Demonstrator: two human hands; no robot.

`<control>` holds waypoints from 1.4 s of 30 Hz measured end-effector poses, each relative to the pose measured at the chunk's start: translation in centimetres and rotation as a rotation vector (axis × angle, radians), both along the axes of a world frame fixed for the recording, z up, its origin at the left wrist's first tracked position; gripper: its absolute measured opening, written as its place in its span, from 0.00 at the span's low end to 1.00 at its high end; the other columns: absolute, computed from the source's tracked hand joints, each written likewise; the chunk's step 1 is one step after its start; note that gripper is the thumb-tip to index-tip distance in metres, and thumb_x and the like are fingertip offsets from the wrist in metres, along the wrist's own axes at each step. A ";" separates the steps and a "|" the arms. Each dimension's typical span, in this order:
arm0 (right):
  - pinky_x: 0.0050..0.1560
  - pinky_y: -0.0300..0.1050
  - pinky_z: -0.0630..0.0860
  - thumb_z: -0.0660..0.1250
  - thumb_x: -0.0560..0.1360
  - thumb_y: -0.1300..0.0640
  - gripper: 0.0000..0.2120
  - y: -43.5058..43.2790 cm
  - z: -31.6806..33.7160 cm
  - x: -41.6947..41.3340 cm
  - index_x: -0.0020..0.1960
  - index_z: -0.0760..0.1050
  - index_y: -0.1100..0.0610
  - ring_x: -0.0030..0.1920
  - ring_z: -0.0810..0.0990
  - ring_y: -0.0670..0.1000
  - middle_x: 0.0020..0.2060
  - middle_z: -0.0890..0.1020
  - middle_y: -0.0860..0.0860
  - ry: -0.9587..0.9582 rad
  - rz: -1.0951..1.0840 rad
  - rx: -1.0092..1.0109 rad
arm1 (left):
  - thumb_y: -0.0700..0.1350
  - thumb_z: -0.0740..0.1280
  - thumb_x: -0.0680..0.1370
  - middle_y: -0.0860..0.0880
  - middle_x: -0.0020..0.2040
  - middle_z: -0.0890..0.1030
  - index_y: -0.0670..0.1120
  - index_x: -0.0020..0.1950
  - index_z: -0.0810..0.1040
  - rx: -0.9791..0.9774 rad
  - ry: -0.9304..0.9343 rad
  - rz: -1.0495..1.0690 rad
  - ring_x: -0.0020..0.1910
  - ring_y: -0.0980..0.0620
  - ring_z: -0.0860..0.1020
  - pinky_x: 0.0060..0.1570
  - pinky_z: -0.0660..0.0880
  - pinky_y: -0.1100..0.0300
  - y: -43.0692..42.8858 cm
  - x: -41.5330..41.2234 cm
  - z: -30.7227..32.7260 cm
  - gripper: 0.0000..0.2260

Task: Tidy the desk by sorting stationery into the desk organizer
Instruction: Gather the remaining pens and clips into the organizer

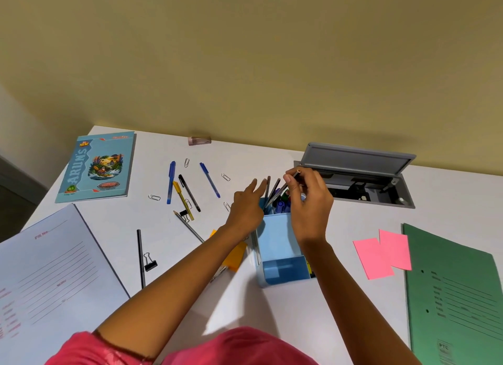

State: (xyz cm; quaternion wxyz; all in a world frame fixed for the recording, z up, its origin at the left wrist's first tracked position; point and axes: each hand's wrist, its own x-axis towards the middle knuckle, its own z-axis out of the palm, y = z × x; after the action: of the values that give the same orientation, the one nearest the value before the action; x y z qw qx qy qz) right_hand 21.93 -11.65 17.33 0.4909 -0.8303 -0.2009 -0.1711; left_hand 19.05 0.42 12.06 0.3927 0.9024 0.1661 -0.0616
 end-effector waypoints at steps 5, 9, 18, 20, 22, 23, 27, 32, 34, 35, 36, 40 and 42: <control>0.42 0.24 0.70 0.67 0.76 0.59 0.06 0.0 -0.2 0.3 0.51 0.78 0.61 0.44 0.75 0.44 0.45 0.80 0.54 0.009 -0.003 -0.023 | 0.30 0.56 0.76 0.52 0.78 0.48 0.60 0.76 0.51 0.107 0.076 -0.095 0.71 0.41 0.56 0.64 0.65 0.51 -0.4 0.0 0.2 0.36; 0.41 0.25 0.71 0.67 0.76 0.59 0.07 0.4 -0.7 0.6 0.52 0.77 0.61 0.43 0.76 0.45 0.46 0.80 0.54 0.045 0.009 -0.046 | 0.30 0.57 0.75 0.50 0.78 0.53 0.54 0.77 0.52 0.091 0.046 -0.057 0.72 0.41 0.58 0.66 0.61 0.53 0.4 -0.9 -1.2 0.35; 0.42 0.32 0.75 0.65 0.77 0.59 0.08 1.5 -2.2 1.0 0.56 0.75 0.58 0.43 0.77 0.45 0.46 0.79 0.50 0.133 0.086 -0.147 | 0.35 0.54 0.80 0.46 0.67 0.72 0.45 0.67 0.71 -0.138 -0.103 0.295 0.67 0.48 0.69 0.64 0.63 0.62 2.4 -6.2 -2.7 0.17; 0.42 0.35 0.75 0.65 0.78 0.59 0.07 1.5 -2.7 1.2 0.55 0.76 0.59 0.43 0.77 0.46 0.45 0.80 0.51 0.112 0.086 -0.177 | 0.34 0.55 0.80 0.45 0.65 0.74 0.43 0.66 0.73 -0.136 -0.091 0.334 0.65 0.49 0.71 0.58 0.65 0.69 2.7 -7.5 -3.1 0.17; 0.43 0.37 0.74 0.64 0.78 0.59 0.06 1.4 -3.3 1.4 0.52 0.78 0.59 0.44 0.77 0.47 0.44 0.81 0.51 0.081 0.081 -0.211 | 0.34 0.56 0.80 0.46 0.62 0.76 0.43 0.65 0.74 -0.139 -0.066 0.373 0.59 0.51 0.74 0.46 0.65 0.77 3.0 -8.8 -3.6 0.16; 0.44 0.37 0.73 0.64 0.78 0.59 0.07 1.4 -3.6 1.5 0.51 0.79 0.59 0.45 0.76 0.47 0.44 0.82 0.51 0.063 0.076 -0.230 | 0.34 0.56 0.80 0.47 0.61 0.77 0.43 0.63 0.74 -0.146 -0.055 0.390 0.56 0.52 0.74 0.43 0.66 0.77 3.3 -9.4 -3.8 0.15; 0.50 0.29 0.63 0.65 0.77 0.59 0.08 0.9 -4.1 1.5 0.52 0.81 0.61 0.51 0.73 0.47 0.46 0.83 0.53 0.041 0.034 -0.284 | 0.35 0.58 0.79 0.47 0.57 0.79 0.45 0.58 0.77 -0.140 -0.014 0.425 0.47 0.51 0.74 0.40 0.66 0.71 4.2 -11.9 -5.0 0.12; 0.52 0.28 0.60 0.66 0.76 0.62 0.09 0.4 -3.9 1.5 0.54 0.81 0.63 0.51 0.75 0.54 0.45 0.82 0.56 0.010 -0.005 -0.310 | 0.34 0.59 0.78 0.51 0.47 0.77 0.50 0.47 0.77 -0.109 0.023 0.466 0.43 0.51 0.73 0.36 0.63 0.71 5.1 -14.3 -5.6 0.12; 0.51 0.28 0.60 0.67 0.76 0.62 0.09 0.1 -3.8 1.4 0.54 0.81 0.63 0.50 0.75 0.54 0.45 0.82 0.56 -0.003 -0.021 -0.290 | 0.34 0.60 0.78 0.52 0.45 0.76 0.49 0.46 0.76 -0.083 0.036 0.490 0.43 0.52 0.73 0.36 0.64 0.69 5.4 -14.9 -5.6 0.11; 0.51 0.28 0.61 0.67 0.76 0.62 0.08 0.0 -3.7 1.2 0.53 0.81 0.63 0.49 0.75 0.54 0.45 0.82 0.56 -0.020 -0.027 -0.279 | 0.35 0.60 0.78 0.53 0.45 0.76 0.48 0.45 0.76 -0.074 0.037 0.507 0.43 0.53 0.73 0.35 0.64 0.70 5.5 -15.2 -5.6 0.10; 0.50 0.29 0.61 0.67 0.75 0.62 0.08 -0.1 -3.6 0.9 0.52 0.81 0.62 0.49 0.75 0.53 0.44 0.82 0.55 -0.037 -0.034 -0.267 | 0.35 0.60 0.78 0.53 0.44 0.76 0.47 0.46 0.77 -0.064 0.037 0.525 0.43 0.54 0.73 0.35 0.64 0.72 5.6 -15.4 -5.8 0.09; 0.49 0.25 0.63 0.67 0.76 0.61 0.07 -0.3 -4.1 -1.3 0.52 0.80 0.61 0.48 0.69 0.43 0.44 0.81 0.53 -0.058 0.013 -0.207 | 0.39 0.64 0.77 0.47 0.48 0.79 0.45 0.48 0.77 0.029 0.039 0.637 0.48 0.47 0.77 0.40 0.71 0.61 6.1 -16.7 -6.5 0.03; 0.50 0.28 0.67 0.66 0.77 0.60 0.08 -0.2 -4.8 -2.3 0.52 0.80 0.62 0.48 0.72 0.45 0.44 0.81 0.54 -0.096 0.078 -0.176 | 0.39 0.66 0.76 0.39 0.49 0.77 0.38 0.51 0.76 0.282 0.119 0.707 0.48 0.38 0.76 0.42 0.72 0.50 6.5 -17.6 -6.7 0.06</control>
State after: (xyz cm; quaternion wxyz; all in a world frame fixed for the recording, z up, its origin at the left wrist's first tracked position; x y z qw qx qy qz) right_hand 19.64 -11.84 12.53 0.4123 -0.8525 -0.2705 -0.1733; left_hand 1.48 6.93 5.37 0.2517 0.8294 0.4964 0.0490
